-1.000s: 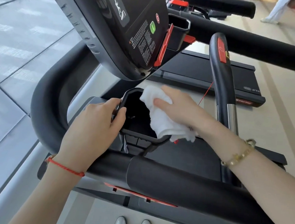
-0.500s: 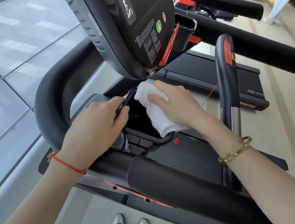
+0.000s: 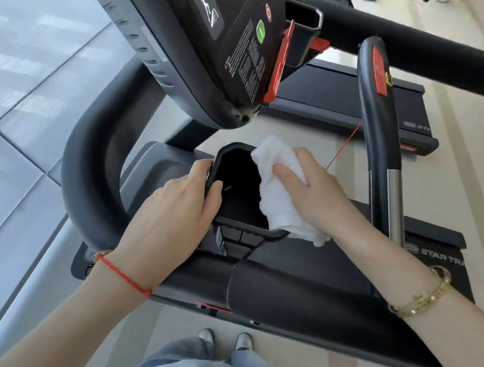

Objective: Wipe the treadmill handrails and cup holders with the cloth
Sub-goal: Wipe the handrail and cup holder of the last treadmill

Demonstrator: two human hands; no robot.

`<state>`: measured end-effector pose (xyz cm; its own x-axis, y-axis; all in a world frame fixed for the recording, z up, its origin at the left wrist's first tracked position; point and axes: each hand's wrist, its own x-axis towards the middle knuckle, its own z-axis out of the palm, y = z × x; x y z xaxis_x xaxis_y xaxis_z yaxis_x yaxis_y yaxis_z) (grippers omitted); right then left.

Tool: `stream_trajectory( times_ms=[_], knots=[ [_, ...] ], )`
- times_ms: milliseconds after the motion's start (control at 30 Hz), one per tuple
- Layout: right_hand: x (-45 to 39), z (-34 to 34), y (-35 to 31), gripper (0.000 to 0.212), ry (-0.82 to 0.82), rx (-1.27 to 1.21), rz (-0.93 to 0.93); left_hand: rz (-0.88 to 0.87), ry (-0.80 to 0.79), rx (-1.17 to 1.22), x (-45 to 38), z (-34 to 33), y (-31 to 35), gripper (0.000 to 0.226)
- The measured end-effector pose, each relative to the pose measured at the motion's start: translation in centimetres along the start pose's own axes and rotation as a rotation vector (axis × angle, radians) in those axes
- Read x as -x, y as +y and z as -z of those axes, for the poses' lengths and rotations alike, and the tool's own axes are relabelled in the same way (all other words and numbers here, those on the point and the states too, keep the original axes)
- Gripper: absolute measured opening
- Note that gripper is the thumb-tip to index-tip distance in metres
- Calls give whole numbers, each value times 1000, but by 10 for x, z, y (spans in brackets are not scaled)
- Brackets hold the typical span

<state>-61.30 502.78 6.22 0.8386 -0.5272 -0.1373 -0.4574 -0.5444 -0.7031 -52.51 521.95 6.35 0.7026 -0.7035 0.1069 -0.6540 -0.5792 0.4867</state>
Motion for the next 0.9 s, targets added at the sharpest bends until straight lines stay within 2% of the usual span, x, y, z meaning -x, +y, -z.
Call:
stream_trajectory(
  times_ms=[200,367,467,667,900],
  knots=[
    [30,-16,-1,29,51,-107,-173,-19,62,-24,4,0,4,44],
    [19,-12,-14,20,62,-5,-176,-51,65,3,3,1,3,46],
    [17,-11,-17,17,87,-50,-177,-50,74,20,3,2,3,45],
    [43,-20,-9,34,35,-123,-252,-34,91,5,3,2,6,50],
    [17,-5,-3,29,-4,-19,-49,34,41,-35,3,3,8,47]
  ],
)
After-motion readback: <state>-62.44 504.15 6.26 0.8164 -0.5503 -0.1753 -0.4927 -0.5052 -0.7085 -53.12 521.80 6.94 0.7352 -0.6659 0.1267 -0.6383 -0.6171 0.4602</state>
